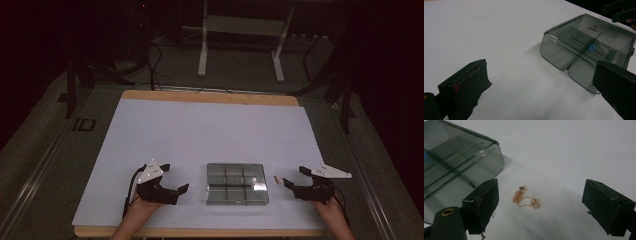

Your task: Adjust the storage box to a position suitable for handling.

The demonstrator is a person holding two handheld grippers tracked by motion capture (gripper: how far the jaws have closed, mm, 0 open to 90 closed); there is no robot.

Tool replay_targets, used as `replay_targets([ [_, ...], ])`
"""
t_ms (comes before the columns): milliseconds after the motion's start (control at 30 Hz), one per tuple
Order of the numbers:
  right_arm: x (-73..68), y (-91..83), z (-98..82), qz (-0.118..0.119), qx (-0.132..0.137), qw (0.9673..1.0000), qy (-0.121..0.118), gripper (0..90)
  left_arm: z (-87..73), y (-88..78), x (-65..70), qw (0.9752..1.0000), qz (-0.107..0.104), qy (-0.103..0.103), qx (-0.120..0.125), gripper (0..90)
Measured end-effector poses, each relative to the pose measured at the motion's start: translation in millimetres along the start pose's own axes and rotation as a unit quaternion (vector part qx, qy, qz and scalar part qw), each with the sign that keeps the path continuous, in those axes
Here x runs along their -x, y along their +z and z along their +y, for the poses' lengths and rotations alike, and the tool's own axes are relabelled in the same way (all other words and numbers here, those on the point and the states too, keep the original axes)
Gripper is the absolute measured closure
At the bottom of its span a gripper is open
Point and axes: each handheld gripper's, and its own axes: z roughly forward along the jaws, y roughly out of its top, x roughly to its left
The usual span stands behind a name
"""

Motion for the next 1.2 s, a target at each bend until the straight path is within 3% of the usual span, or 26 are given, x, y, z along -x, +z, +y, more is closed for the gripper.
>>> replay_targets([
  [33,-3.6,2.3,0.6,0.023,0.0,0.9997,-0.006,13.7,0.2,2.2,2.5,0.9999,-0.008,0.005,-0.006,0.9],
  [167,-10.6,7.1,1.6,0.049,-0.008,0.9984,-0.025,14.3,0.4,5.8,6.6,0.9995,-0.018,0.016,-0.018,1.0],
  [200,-12.1,8.2,1.7,0.055,-0.01,0.998,-0.03,14.4,0.4,7.6,9.5,0.999,-0.027,0.027,-0.025,2.5],
  [300,-16.5,10.9,1.4,0.071,-0.016,0.9962,-0.046,14.7,0.8,11.7,12.7,0.9977,-0.038,0.037,-0.044,6.4],
  [400,-18.6,14.4,1.0,0.075,-0.018,0.9962,-0.04,15.0,0.9,16.6,16.9,0.9953,-0.054,0.047,-0.064,15.0],
  [467,-20.8,14.9,-0.1,0.082,-0.02,0.9952,-0.049,23.7,1.1,18.6,18.7,0.9946,-0.055,0.052,-0.07,15.6],
  [500,-20.8,14.9,-0.1,0.082,-0.02,0.9952,-0.049,23.7,1.5,20.7,20.3,0.9938,-0.06,0.056,-0.075,15.6],
  [533,-23.9,14.6,-1.0,0.09,-0.021,0.9938,-0.063,31.8,2.5,23.3,22.0,0.9928,-0.066,0.057,-0.082,16.8],
  [633,-28.0,14.7,-1.8,0.104,-0.029,0.9906,-0.085,44.3,4.2,26.6,23.8,0.9906,-0.073,0.065,-0.096,22.3],
  [667,-29.2,15.1,-2.2,0.105,-0.031,0.9895,-0.094,46.0,4.8,27.5,24.4,0.9903,-0.073,0.067,-0.098,25.2],
  [700,-29.9,15.5,-2.5,0.109,-0.037,0.9885,-0.099,54.9,5.4,28.3,24.7,0.9897,-0.076,0.069,-0.1,30.9],
  [800,-30.5,17.0,-3.6,0.12,-0.044,0.9862,-0.105,60.5,6.1,30.3,24.9,0.9881,-0.082,0.072,-0.109,41.9],
  [833,-31.3,18.3,-4.8,0.128,-0.05,0.9847,-0.108,68.3,6.1,32.6,25.7,0.9858,-0.087,0.081,-0.119,46.5],
  [1033,-35.7,19.1,-5.8,0.138,-0.057,0.981,-0.124,80.1,7.5,38.4,28.8,0.9807,-0.095,0.097,-0.141,66.2],
  [1200,-37.9,19.0,-5.5,0.147,-0.059,0.9789,-0.13,87.9,9.0,41.8,31.4,0.9792,-0.101,0.106,-0.141,76.4],
])
